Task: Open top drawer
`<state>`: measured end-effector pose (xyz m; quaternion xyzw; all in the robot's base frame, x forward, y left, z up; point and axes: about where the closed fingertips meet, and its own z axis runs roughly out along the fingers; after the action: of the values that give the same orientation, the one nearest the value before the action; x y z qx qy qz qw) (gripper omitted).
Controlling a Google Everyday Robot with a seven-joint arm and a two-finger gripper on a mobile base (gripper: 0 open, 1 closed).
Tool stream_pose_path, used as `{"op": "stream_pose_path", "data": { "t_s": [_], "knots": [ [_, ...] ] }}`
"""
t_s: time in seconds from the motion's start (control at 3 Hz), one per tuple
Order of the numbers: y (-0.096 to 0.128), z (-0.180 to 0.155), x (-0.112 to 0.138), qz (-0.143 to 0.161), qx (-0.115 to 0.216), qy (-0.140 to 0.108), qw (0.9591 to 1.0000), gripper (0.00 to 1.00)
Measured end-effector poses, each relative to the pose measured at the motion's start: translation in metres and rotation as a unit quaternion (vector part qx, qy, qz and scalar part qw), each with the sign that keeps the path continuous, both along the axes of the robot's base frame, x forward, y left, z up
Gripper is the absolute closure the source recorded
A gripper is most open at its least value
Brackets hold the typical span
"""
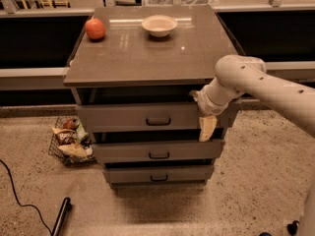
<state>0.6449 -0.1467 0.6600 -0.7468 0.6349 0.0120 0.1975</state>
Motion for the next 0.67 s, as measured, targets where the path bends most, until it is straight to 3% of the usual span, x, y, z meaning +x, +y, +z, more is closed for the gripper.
{"op": "stream_pose_path", "data": {
  "t_s": [0.67],
  "knots": [
    [0.02, -0.023, 0.017, 0.007, 0.014, 0.031, 0.9994, 0.0]
  ]
}}
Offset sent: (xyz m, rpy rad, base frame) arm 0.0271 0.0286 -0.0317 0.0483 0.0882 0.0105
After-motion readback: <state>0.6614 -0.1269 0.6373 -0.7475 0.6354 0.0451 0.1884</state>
